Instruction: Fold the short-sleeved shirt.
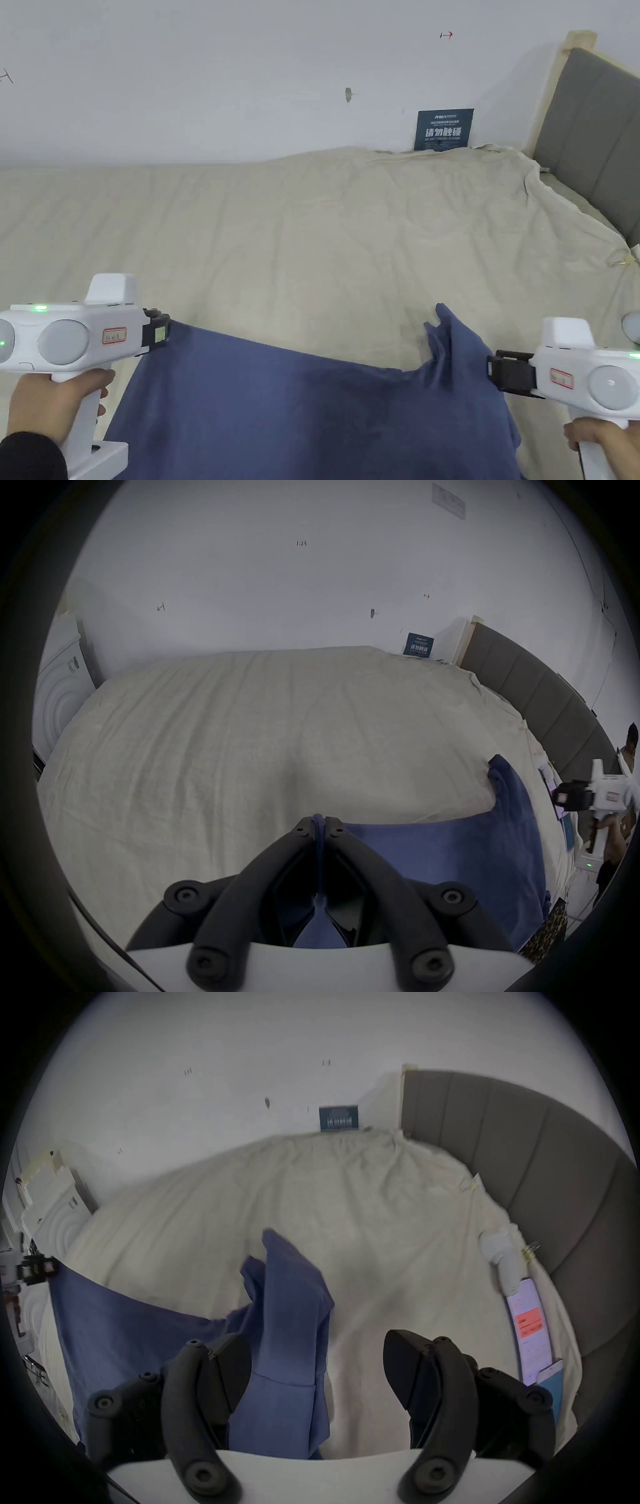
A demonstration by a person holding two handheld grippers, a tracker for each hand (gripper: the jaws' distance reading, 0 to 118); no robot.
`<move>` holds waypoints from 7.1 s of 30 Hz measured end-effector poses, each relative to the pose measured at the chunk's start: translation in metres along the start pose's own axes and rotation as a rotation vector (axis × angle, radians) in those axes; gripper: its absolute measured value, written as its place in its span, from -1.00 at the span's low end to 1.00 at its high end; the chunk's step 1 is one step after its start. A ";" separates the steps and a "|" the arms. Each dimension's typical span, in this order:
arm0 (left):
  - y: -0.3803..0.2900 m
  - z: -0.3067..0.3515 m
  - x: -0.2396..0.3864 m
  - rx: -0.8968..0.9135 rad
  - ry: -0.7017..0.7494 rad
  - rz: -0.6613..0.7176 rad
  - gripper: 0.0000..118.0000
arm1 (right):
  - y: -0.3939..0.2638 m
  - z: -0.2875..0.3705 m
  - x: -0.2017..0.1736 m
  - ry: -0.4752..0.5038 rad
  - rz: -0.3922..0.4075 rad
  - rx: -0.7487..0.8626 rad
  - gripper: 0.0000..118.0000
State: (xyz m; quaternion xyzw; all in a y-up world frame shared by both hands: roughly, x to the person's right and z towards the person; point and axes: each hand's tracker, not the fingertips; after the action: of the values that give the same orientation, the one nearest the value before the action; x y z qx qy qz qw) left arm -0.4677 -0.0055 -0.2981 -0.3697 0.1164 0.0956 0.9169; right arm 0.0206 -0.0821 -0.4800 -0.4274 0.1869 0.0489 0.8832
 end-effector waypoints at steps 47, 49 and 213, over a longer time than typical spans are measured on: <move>0.148 0.231 -0.016 0.512 0.239 0.000 -1.00 | 0.185 0.277 -0.061 0.165 0.076 0.668 -0.95; 0.163 0.240 -0.012 0.532 0.247 -0.012 -1.00 | 0.203 0.286 -0.062 0.150 0.070 0.682 -0.95; -0.303 0.149 0.003 -0.113 0.162 0.160 -0.92 | -0.283 0.142 -0.019 0.021 0.016 -0.026 -0.95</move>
State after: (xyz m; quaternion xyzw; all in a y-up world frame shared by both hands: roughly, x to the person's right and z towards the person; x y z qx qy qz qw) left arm -0.3644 -0.1156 0.0044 -0.4169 0.2134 0.1448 0.8716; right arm 0.1132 -0.1490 -0.1843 -0.4378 0.1989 0.0539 0.8752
